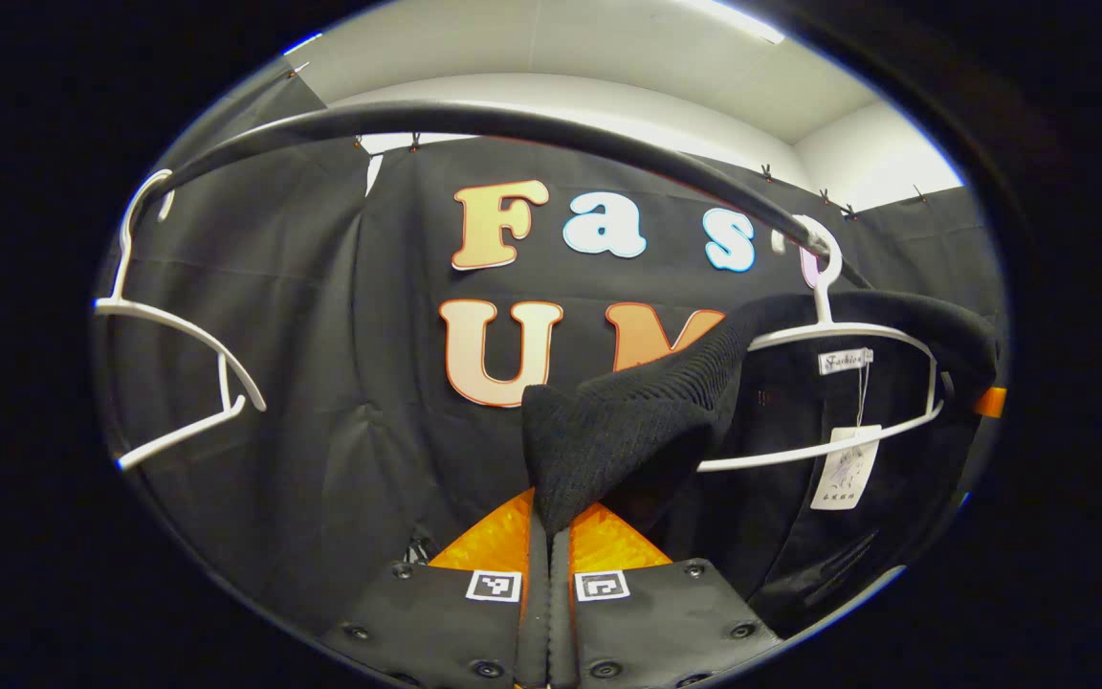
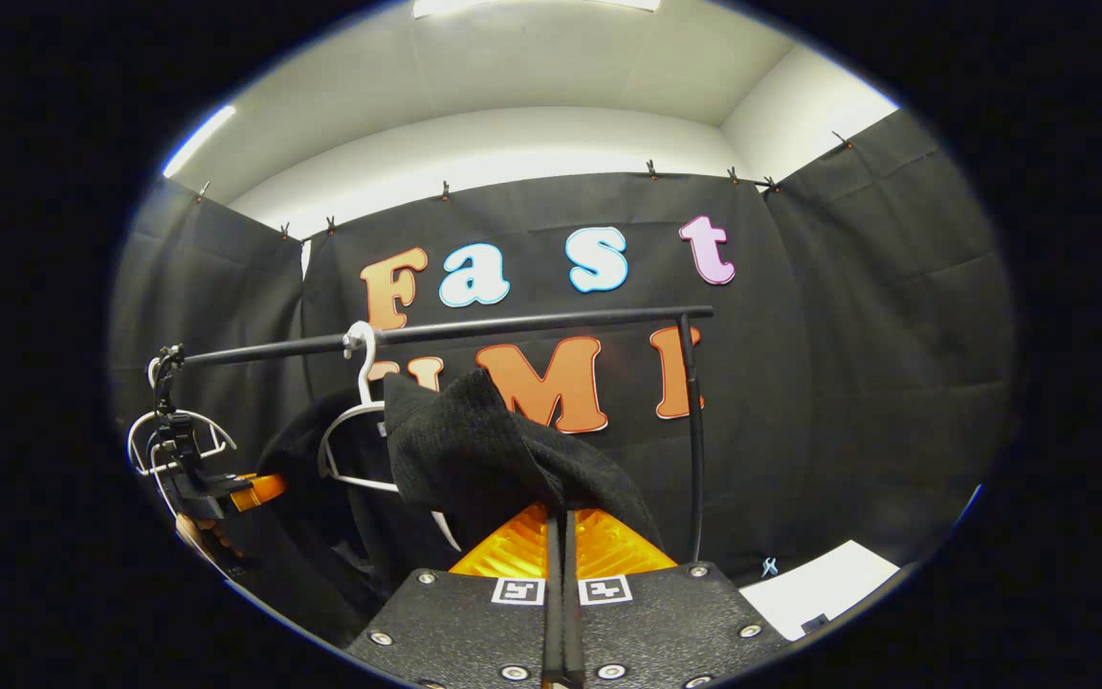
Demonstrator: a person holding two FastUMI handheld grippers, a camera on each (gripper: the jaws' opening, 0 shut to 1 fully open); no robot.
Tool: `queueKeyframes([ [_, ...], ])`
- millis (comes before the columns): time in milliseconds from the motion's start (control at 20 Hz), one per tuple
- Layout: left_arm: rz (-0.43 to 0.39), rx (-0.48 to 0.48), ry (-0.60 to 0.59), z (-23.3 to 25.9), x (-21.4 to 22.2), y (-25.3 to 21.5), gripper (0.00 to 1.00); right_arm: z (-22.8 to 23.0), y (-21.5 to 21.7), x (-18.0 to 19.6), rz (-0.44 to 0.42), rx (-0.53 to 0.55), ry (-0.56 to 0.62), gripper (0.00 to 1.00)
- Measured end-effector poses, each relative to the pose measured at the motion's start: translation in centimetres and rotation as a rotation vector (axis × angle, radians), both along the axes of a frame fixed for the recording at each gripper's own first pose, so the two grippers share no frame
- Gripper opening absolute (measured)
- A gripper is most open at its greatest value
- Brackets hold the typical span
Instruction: Grasp the clothes on the hanger with both hands and then place them into the laundry hamper below.
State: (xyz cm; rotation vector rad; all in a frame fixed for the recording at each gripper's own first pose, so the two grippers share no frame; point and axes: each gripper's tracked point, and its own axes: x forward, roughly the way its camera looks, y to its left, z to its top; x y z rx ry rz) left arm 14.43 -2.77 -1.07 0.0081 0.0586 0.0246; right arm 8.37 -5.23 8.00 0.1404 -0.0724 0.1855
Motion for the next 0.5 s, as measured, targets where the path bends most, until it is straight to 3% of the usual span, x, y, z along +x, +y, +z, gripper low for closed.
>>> queueKeyframes([
  [150,0.032,0.025,-0.030,1.5,0.0,1.3,0.07,1.1,-1.2,0.8,-0.009,0.029,-0.010,0.00],
  [200,0.041,0.036,-0.036,1.9,0.2,1.7,0.07,1.5,-1.7,1.5,-0.020,0.026,-0.013,0.06],
  [250,0.053,0.045,-0.042,2.4,0.3,2.2,0.07,1.8,-2.4,1.9,-0.034,0.018,-0.018,0.00],
  [500,0.097,0.064,-0.055,3.4,1.4,3.8,0.07,2.7,-5.0,4.8,-0.063,0.034,-0.023,0.00],
])
